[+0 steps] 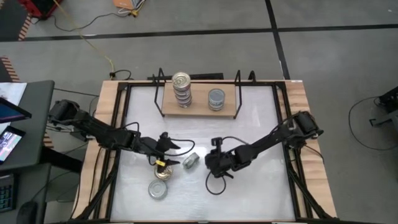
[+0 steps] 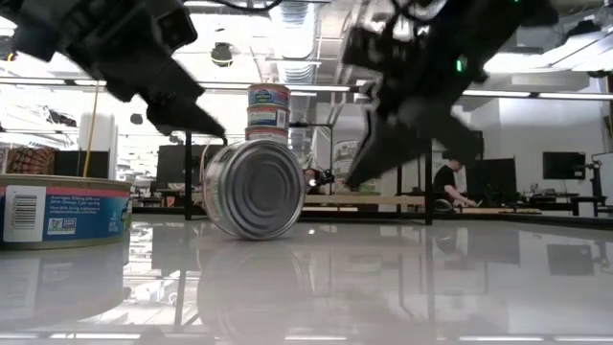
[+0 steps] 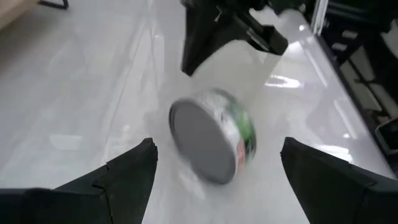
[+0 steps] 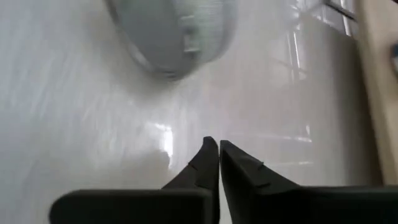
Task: Stack canned seafood by type on shelf
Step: Stack the green tuna can on top of the other green tuna can on the shelf
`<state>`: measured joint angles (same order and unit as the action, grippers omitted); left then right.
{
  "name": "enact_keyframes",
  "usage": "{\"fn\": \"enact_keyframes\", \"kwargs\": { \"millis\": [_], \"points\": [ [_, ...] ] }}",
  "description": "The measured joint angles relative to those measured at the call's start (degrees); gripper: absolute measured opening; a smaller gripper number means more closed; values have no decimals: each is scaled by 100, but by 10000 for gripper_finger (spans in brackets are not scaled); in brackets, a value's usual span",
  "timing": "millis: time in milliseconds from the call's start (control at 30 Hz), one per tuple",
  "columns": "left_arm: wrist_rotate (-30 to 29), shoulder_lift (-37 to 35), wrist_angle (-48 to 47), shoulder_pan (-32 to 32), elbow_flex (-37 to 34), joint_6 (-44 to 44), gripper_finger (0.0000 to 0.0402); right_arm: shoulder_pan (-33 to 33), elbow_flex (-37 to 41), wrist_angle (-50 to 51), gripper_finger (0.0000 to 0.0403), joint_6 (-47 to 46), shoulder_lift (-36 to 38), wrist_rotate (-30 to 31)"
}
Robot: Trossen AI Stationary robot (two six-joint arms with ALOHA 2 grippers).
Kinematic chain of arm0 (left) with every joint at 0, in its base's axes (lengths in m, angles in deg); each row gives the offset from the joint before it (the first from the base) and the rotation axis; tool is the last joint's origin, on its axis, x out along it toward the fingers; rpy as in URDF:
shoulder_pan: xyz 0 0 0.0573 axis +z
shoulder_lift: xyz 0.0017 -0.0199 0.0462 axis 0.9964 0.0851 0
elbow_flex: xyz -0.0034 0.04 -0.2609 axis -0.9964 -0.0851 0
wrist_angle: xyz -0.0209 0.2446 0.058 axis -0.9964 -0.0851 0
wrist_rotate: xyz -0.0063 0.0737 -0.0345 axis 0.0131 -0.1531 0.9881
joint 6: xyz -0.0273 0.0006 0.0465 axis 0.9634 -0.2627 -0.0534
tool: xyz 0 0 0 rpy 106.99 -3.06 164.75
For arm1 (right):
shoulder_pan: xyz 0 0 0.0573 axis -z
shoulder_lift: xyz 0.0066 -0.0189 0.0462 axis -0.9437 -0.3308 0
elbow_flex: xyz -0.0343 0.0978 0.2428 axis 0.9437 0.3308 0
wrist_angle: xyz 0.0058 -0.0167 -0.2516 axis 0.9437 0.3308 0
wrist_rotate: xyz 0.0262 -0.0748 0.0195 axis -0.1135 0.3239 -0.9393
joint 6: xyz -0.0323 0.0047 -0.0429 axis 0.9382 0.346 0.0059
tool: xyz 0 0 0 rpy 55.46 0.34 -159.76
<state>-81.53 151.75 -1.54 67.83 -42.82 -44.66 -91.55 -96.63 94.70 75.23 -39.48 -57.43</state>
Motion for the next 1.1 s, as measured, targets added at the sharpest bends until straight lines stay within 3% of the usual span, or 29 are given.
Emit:
{"fn": "enact_keyframes", "kwargs": {
  "millis": [133, 267, 433, 567, 867, 1100],
  "points": [
    [-62, 160, -55, -65, 337, 199, 330, 7, -4, 366, 73, -508, 439, 12],
    [-331, 690, -326, -243, 818, 370, 333, 21, -7, 448, 125, -741, 563, 12],
    [-929, 1488, -1495, -408, 1732, 839, 334, 76, -7, 665, 203, -1113, 572, 14],
    [-1108, 2041, -2468, -425, 2426, 1198, 335, 25, -7, 1068, 240, -1423, 582, 88],
    [-1202, 2895, -3449, -370, 3125, 837, 323, -308, -7, 2301, 232, -2413, 779, 741],
    [-1380, 2820, -3748, -309, 3150, 352, 267, -642, -9, 2571, 217, -2712, 1073, 1062]
  ]
}}
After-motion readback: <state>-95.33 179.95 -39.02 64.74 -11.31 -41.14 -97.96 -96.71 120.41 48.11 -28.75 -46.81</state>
